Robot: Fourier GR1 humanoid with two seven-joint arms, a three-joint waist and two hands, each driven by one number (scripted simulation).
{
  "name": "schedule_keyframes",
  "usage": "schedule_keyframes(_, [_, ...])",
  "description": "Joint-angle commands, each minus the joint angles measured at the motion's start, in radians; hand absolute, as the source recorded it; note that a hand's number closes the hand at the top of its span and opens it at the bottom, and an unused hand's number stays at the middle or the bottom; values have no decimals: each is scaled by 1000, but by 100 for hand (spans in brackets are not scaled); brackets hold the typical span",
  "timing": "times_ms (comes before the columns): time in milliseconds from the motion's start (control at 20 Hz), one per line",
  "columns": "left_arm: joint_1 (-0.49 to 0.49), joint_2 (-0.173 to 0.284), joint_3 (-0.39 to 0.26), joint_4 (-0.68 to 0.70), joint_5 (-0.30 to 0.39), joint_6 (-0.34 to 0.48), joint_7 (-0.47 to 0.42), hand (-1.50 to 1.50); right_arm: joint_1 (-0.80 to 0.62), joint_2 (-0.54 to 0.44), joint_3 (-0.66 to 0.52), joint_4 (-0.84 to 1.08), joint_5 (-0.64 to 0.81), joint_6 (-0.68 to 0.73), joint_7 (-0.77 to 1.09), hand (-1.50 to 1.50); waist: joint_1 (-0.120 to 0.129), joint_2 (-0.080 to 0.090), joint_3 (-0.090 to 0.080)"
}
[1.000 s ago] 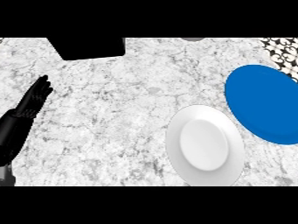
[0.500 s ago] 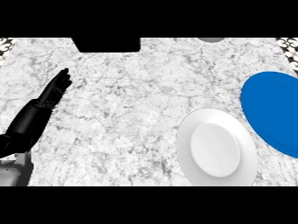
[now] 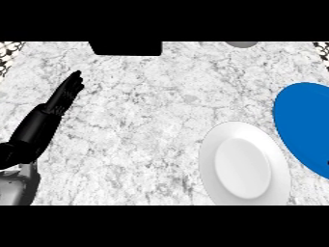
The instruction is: Pick the lemon from the plate and place it in the plate
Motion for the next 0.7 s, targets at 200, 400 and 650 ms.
schedule_keyframes(200, [-36, -1, 18, 64, -13, -22, -34, 0, -291, 66, 76, 404, 109, 170, 70, -150, 6, 3, 0])
schedule_keyframes(400, [16, -25, -6, -49, -18, -10, 19, 0, -432, 133, 14, 727, 142, 106, -179, -150, 16, 3, 3])
schedule_keyframes(650, [35, -17, 30, 26, -17, -34, -48, 0, -481, 178, -61, 797, 77, 133, -350, -150, 1, 2, 2])
